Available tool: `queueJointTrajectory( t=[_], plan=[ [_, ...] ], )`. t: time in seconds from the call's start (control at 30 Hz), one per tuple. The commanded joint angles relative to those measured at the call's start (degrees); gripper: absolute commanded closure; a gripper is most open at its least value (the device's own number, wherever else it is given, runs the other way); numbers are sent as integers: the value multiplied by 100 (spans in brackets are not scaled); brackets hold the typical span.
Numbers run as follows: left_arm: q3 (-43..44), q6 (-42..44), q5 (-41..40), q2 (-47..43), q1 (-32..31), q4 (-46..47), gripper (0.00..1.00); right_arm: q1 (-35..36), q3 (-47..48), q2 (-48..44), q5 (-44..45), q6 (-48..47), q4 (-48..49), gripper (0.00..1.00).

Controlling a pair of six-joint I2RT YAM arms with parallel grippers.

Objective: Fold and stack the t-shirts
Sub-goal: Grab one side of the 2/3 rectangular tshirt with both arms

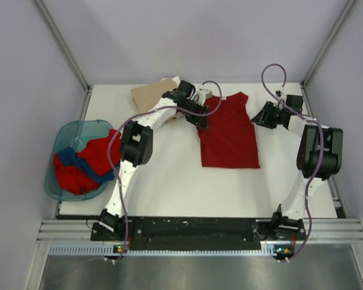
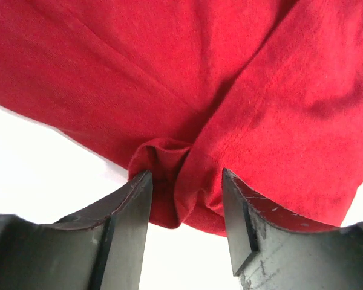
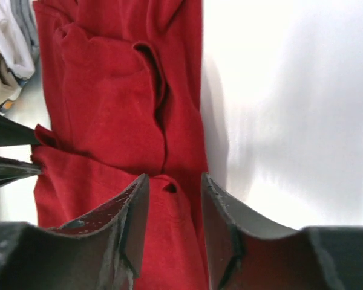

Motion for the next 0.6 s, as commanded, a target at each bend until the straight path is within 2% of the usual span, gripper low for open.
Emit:
queueJointTrajectory(
  t=[0.0,0.03,0.17,0.23,0.37,0.47,0.57],
  plan=[
    [461,251,-547,-414,-4,280,40,14,420,-506,689,-522,-645,55],
    [453,365,-521,-555,-4,341,36,14,385,-769,794,-714,-716,49],
    [77,1242,-336,-1292,-180,325,16,58,-368,-2217,560,-1811,-410,44],
    [-695,2075,-187,-1986,-416,333,17,93,-887,-2982,147,-2812,-208,43],
    [-3022,4132,-124,-3330,-1075,491,23,181,-2380,-4345,-882,-5587,-399,34],
    [-4124,5005,-213,-3702,-1524,623,23,234,-3217,-5015,-639,-7173,-733,35],
    [-4644,5103,-204,-3729,-1718,1052,20,374,-3623,-5034,-137,-8246,-1041,35]
  ],
)
